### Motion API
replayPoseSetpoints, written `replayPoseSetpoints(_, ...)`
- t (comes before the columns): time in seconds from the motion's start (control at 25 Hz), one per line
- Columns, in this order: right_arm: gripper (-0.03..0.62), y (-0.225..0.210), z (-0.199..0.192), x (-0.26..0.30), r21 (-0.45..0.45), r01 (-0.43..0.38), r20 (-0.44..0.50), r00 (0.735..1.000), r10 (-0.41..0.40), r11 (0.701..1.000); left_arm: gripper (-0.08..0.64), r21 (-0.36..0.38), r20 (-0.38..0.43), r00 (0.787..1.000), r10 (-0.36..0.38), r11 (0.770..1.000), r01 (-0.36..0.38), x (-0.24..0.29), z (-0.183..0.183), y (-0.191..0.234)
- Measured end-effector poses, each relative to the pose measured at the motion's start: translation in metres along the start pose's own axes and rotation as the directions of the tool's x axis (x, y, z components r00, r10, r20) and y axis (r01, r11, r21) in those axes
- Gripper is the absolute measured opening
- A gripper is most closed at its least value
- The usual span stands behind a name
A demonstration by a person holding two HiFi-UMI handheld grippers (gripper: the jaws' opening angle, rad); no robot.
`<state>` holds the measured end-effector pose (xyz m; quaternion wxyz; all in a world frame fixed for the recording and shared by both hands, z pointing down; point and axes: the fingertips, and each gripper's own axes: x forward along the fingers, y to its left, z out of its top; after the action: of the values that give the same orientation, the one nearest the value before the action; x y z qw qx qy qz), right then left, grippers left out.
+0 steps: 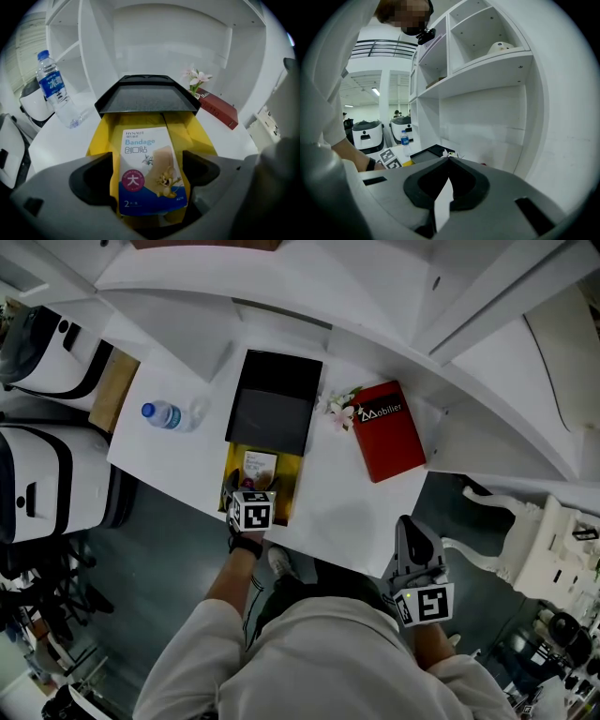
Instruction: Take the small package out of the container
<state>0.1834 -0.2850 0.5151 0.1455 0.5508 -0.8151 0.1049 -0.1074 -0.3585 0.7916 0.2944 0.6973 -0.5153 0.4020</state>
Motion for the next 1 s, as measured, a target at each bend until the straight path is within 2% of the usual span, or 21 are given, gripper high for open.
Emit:
replayPoseSetpoints(0.24,0.023,-0.005,-0.002,0.003,0.008,0.005,0.001,1.000,-0.005,1.000,0.456,0.020,-0.095,0.995,0.004,1.000,-0.002,0.011,-0.008,-0.001)
replayPoseSetpoints(0.44,0.023,-0.008,-0.003,0.002,0.017,0.010,0.002,1.000,-0.010,1.000,0.456,-0.020,-0.139,0.990,-0.034,0.999,0.032,0.014,-0.012,-0.002)
replayPoseSetpoints(0.72,0.023,-0.009,-0.002,-0.002,0.019,0.012,0.013,1.000,-0.012,1.000,0.435,-0.017,-0.133,0.990,-0.047,0.999,0.045,0.013,-0.011,-0.003)
replayPoseSetpoints(1.0,0.023,-0.006,0.003,-0.012,0.011,0.015,0.028,0.999,-0.015,1.000,0.433,-0.029,-0.088,0.995,-0.050,0.998,0.047,-0.002,-0.008,-0.008)
